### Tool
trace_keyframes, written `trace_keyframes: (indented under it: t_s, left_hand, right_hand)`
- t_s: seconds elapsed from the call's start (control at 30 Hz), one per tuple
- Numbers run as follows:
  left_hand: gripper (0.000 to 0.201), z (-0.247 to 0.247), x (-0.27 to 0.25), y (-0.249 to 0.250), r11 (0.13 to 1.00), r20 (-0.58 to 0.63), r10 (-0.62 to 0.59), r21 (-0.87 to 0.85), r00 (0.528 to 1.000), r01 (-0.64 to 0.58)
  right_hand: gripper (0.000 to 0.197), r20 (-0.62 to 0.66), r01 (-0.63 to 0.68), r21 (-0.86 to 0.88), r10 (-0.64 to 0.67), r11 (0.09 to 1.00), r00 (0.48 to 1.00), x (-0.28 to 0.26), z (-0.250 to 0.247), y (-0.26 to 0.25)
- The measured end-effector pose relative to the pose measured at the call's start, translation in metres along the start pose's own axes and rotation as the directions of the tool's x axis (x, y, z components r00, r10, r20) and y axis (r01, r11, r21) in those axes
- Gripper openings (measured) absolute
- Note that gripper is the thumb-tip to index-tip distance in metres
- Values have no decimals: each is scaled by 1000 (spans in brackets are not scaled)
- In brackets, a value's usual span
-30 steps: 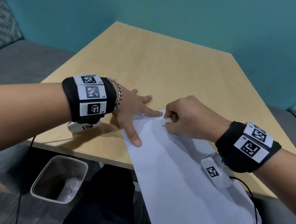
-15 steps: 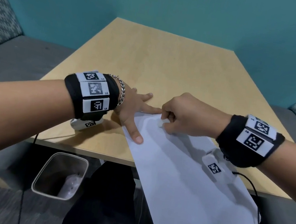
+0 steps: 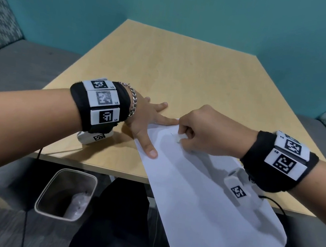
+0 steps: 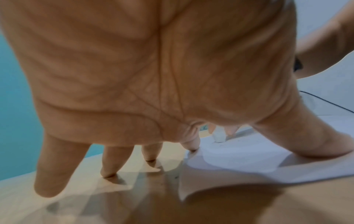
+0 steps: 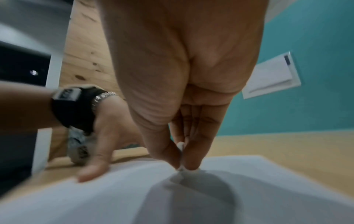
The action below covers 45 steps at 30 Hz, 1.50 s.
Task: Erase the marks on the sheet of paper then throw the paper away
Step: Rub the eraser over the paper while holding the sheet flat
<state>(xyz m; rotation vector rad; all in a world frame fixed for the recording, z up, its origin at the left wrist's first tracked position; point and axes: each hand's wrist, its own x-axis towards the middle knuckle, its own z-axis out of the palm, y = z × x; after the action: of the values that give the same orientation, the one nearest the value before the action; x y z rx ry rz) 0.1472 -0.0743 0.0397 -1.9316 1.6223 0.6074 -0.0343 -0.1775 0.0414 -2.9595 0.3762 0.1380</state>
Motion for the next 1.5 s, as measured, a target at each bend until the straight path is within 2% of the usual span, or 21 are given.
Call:
trace_keyframes:
  t_s: [0.07,0.23,0.37,0.43,0.53,0.6,0.7,0.87,0.93,1.03,1.2,1.27,1.37,1.5]
  left_hand:
    - [123,0,0,0,1000,4,7,-8,1000,-7]
    - [125,0,2,0,1000,4,-13,14,1000,13]
    - [125,-1,0,0,1000,11,7,-7,1000,-7]
    - [126,0,2,-1,1000,12,0,-1,1000,0]
    - [126,1,4,-1,1000,7,-14,16,1000,14]
    - [126,0,2,-1,1000,4,-5,10,1000,5]
    - [125,0,0,-1,1000,2,4,6,1000,-4]
    - [125,1,4,-1,1000,2,-9,6,1000,9]
    - [126,0,2,-1,1000,5,-3,1,1000,3]
    - [127,0,1,-1,1000,11,-1,4,1000,1]
    - [125,1,2,0,1000,7,-8,17,1000,8]
    - [125,1,2,-1,1000,5,-7,14,1000,7]
    - [125,0,2,-1,1000,10,-9,9,1000,9]
    - [126,0,3,-1,1000,14,-14,25,1000,13]
  right_hand:
    - [4,49,38,4,-38,999,998,-3,2,-6]
    - [10,-38,-85,-38,84,996,996,5,-4,9]
    - [3,27,25,-12,-25,1000,999,-4,1,-6]
    - [4,38,-10,-36,11,999,999,-3,-2,-2]
    - [10,-24,-81,-57,80,995,996,2,-5,8]
    - [9,-28,-30,-48,29,998,999,-1,-1,2]
    - [7,41,56,-21,-55,998,998,-9,4,-9]
    - [8,-29,-75,-67,74,995,997,-3,-2,6]
    - [8,-27,-15,-54,14,998,1000,-7,1,-3]
    - [6,47,55,-40,-53,998,997,-15,4,-15]
    - [8,-24,-71,-76,69,995,997,-6,-1,4]
    - [10,-33,-43,-91,40,995,999,-8,4,-2]
    - [9,26,20,-105,-18,994,999,-15,8,-16]
    - [10,5,-71,-106,72,992,997,-11,-1,-2]
